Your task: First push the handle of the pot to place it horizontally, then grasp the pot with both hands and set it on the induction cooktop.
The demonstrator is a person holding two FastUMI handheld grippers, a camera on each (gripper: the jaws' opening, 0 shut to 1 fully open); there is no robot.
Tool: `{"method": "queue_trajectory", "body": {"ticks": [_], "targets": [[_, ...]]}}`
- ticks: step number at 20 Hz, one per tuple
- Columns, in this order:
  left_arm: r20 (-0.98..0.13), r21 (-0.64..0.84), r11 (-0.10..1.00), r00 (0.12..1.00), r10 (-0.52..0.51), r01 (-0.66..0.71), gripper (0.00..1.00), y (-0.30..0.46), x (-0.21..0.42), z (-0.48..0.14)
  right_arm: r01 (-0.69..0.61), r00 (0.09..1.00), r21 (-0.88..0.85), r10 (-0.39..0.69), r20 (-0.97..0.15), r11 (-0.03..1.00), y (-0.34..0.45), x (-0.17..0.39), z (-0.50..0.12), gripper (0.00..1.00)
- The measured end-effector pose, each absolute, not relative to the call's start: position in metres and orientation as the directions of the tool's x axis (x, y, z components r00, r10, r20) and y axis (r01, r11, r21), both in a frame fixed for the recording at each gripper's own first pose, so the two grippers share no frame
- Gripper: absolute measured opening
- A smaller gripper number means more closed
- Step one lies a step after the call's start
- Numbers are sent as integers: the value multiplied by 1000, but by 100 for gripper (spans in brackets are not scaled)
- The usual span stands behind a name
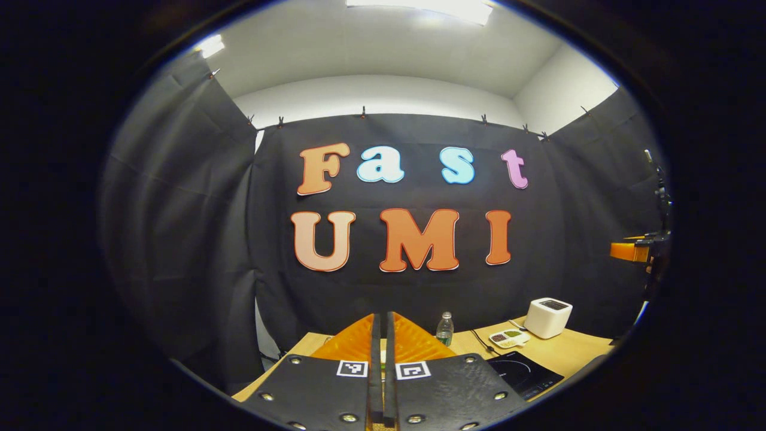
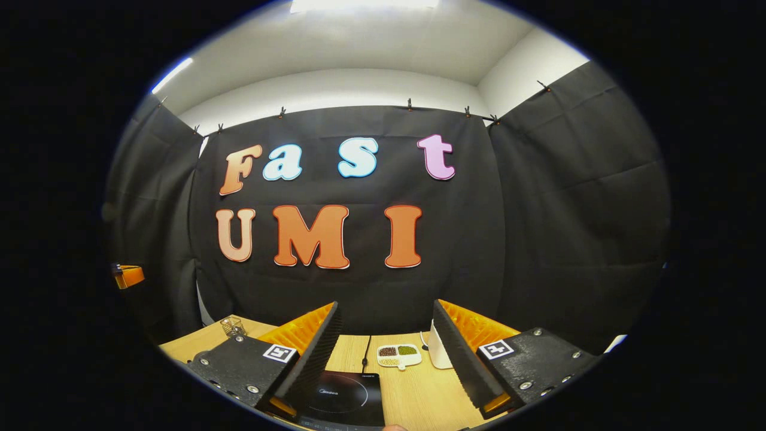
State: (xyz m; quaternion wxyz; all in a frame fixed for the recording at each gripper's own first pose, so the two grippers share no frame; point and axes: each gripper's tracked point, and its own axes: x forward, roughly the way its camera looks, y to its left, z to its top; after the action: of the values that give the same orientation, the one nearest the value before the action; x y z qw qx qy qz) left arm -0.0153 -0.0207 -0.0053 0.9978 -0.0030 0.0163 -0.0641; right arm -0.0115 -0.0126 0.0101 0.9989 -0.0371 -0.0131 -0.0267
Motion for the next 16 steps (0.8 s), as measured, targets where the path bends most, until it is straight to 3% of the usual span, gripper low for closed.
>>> {"method": "queue_trajectory", "body": {"ticks": [4, 5, 7, 8, 10, 16], "targets": [[-51, 11, 989, 988, -147, 148, 2, -24, -22, -15, 51, 998, -74, -49, 28, 996, -12, -12, 10, 100], [-59, 14, 988, 986, -153, 154, 0, -26, -26, -20, 51, 998, -76, -49, 27, 996, -13, -12, 10, 95], [-87, 21, 986, 983, -162, 165, 2, -27, -35, -34, 52, 998, -79, -51, 25, 995, -13, -11, 9, 100], [-99, 23, 986, 981, -164, 167, 2, -28, -37, -40, 53, 998, -78, -52, 23, 996, -13, -12, 8, 95], [-125, 34, 984, 978, -167, 173, 0, -29, -43, -57, 50, 999, -75, -49, 19, 996, -12, -12, 8, 95], [-252, 11, 979, 948, -195, 204, 2, -37, -65, -118, 40, 999, -92, -40, 6, 995, -11, -11, 4, 95]]}}
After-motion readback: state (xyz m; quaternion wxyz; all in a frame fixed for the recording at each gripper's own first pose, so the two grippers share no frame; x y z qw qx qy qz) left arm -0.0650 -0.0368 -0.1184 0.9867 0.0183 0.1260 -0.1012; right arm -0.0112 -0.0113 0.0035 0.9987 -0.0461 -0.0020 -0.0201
